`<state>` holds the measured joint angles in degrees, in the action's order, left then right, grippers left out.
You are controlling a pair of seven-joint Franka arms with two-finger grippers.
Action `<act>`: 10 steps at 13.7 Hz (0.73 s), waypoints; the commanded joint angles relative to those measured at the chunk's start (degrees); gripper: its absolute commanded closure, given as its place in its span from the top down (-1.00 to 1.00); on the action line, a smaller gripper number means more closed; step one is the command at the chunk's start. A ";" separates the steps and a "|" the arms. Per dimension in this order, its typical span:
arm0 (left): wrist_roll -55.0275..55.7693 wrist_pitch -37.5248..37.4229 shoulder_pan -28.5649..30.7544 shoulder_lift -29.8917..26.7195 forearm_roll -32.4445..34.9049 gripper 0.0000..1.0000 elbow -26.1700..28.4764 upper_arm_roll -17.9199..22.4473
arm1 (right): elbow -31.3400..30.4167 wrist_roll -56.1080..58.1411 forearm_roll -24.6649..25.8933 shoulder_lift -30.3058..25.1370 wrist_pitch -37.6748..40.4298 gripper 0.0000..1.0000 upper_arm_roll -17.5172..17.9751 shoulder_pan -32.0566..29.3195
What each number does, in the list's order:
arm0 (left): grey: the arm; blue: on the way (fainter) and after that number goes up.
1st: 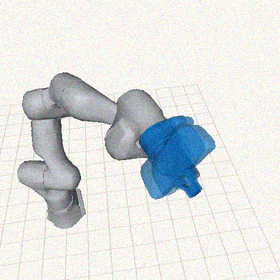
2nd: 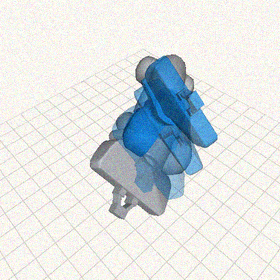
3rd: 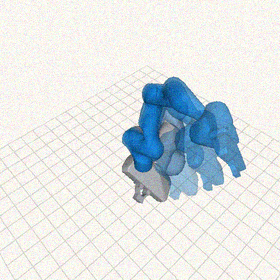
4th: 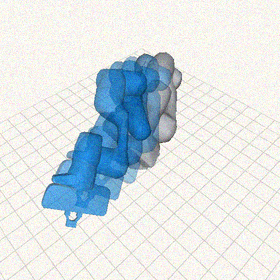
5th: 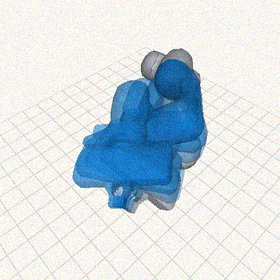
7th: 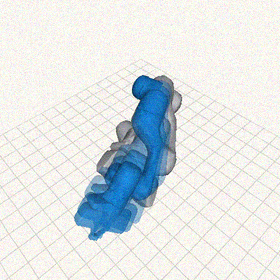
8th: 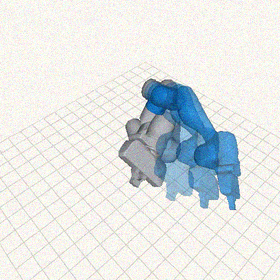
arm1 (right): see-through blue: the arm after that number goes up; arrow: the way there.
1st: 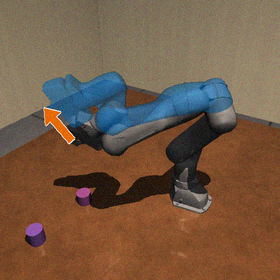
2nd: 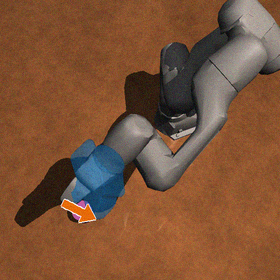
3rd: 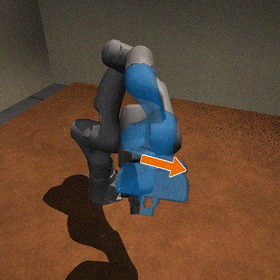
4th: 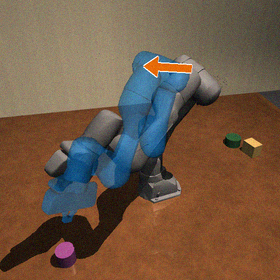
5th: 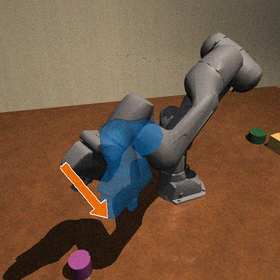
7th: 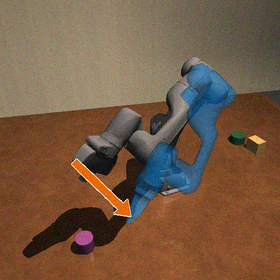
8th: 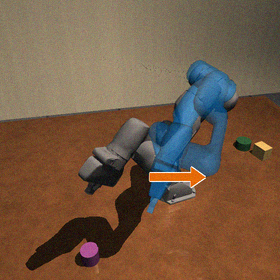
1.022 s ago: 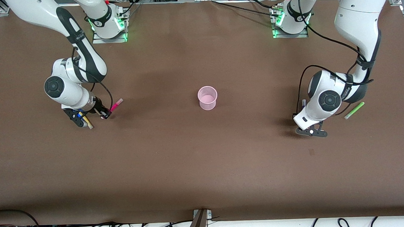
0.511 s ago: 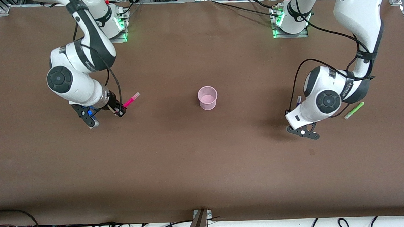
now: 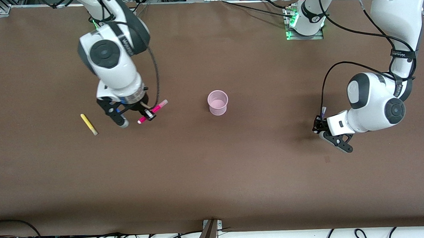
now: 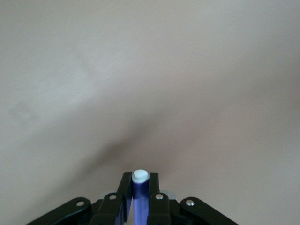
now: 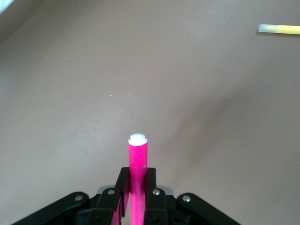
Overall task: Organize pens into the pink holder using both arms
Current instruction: 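Carry the pink marker over the cup while the left gripper lifts the blue marker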
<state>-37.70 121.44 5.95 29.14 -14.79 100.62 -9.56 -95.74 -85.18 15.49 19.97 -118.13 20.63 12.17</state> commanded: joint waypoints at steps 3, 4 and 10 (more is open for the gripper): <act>-16.05 -13.49 3.80 2.76 -18.93 -1.00 -6.13 -0.46 | 5.47 -19.27 11.21 5.42 -1.91 -1.00 -0.15 7.85; -19.04 -16.47 4.59 3.81 -21.39 -1.00 -8.23 -0.46 | 6.00 -23.24 15.58 6.30 -2.10 -1.00 -0.15 9.69; -27.94 -36.60 7.94 8.56 -41.33 -1.00 -14.40 -0.46 | 11.19 -41.53 27.64 12.19 -1.84 -1.00 -0.85 18.48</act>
<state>-63.06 89.58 13.38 35.87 -50.30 88.43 -9.51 -87.73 -121.77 39.29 29.59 -120.78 20.67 27.50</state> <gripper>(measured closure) 0.819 0.828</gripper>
